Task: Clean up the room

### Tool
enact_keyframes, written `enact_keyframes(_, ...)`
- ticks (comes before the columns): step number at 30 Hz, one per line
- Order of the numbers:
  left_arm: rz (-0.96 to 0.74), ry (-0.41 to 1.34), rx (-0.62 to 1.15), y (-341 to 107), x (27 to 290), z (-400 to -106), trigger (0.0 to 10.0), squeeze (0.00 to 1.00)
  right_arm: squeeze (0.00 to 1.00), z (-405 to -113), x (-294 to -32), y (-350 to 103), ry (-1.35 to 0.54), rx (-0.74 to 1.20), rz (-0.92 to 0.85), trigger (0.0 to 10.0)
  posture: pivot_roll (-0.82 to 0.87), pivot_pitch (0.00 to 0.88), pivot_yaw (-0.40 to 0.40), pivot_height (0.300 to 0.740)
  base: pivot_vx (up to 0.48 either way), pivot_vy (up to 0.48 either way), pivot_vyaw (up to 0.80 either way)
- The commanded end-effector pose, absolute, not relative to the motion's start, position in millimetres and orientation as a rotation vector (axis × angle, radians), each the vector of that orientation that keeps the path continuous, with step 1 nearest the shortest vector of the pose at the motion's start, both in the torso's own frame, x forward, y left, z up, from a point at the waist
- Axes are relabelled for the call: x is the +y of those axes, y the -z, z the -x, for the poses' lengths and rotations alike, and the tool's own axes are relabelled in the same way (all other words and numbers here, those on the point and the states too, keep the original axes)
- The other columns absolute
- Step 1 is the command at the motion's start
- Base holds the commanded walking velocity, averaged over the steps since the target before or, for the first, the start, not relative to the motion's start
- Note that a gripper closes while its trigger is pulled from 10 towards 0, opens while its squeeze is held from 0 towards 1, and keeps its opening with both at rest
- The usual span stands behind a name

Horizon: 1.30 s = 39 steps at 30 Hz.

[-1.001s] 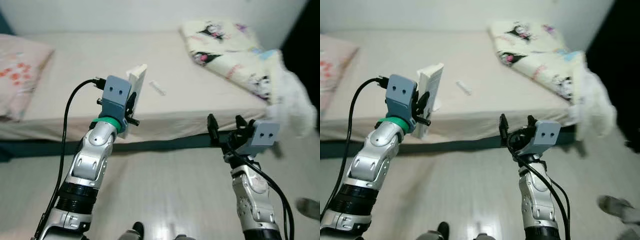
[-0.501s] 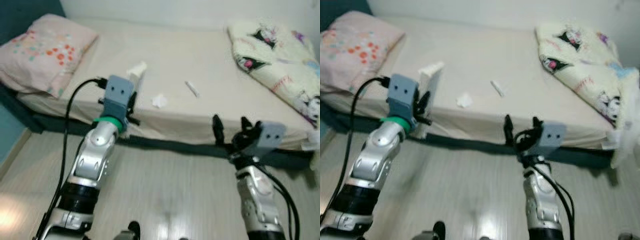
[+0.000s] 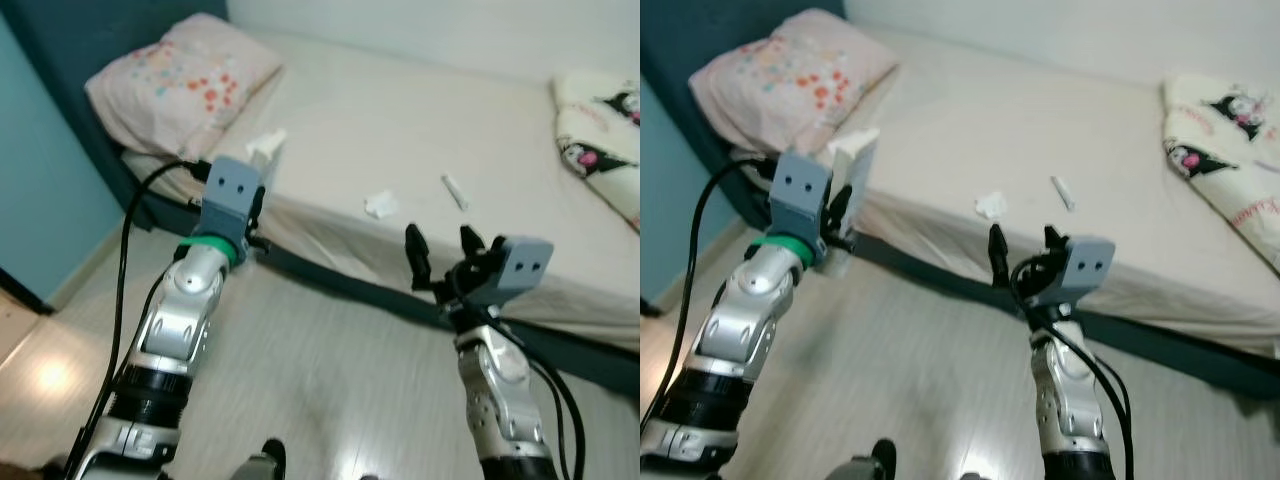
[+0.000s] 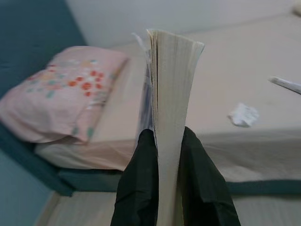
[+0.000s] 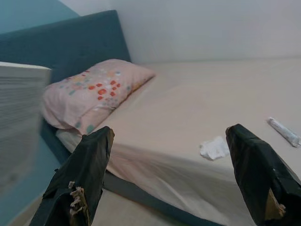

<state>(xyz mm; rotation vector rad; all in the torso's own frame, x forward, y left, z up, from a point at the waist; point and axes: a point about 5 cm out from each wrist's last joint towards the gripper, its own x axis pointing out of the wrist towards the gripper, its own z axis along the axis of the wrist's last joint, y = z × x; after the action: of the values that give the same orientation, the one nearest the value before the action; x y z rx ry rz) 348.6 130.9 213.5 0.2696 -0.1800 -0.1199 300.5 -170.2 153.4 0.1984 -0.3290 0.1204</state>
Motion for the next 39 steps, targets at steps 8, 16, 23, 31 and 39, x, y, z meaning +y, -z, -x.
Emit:
enact_keyframes(8, -0.271, 0.132, -0.211, -215.2, 126.7, -348.4, 10.0, 0.0, 0.0, -300.0, -173.0, -151.2, -0.115, -0.316, -0.191, 10.0, -0.04, 0.1, 0.043, 0.706, 0.461, 0.0, 0.0)
enact_keyframes(16, -0.273, 0.13, -0.212, -214.4, 126.6, -349.3, 10.0, 0.0, 0.0, -299.8, -172.6, -151.6, -0.127, -0.318, -0.19, 10.0, -0.04, 0.097, 0.043, 0.706, 0.461, 0.0, 0.19)
enact_keyframes(23, -0.274, 0.13, -0.212, -214.1, 126.7, -349.4, 10.0, 0.0, 0.0, -299.5, -171.8, -151.9, -0.138, -0.318, -0.19, 10.0, -0.04, 0.097, 0.043, 0.706, 0.461, 0.0, 0.75)
enact_keyframes(31, -0.275, 0.13, -0.212, -213.4, 126.3, -349.3, 10.0, 0.0, 0.0, -299.5, -171.3, -152.1, -0.141, -0.32, -0.185, 10.0, -0.04, 0.093, 0.042, 0.706, 0.461, 0.0, 0.75)
enact_keyframes(39, -0.276, 0.131, -0.208, -211.5, 126.1, -349.4, 10.0, 0.0, 0.0, -298.9, -173.2, -151.0, -0.138, -0.312, -0.2, 10.0, -0.04, 0.098, 0.041, 0.706, 0.461, 0.0, 0.0)
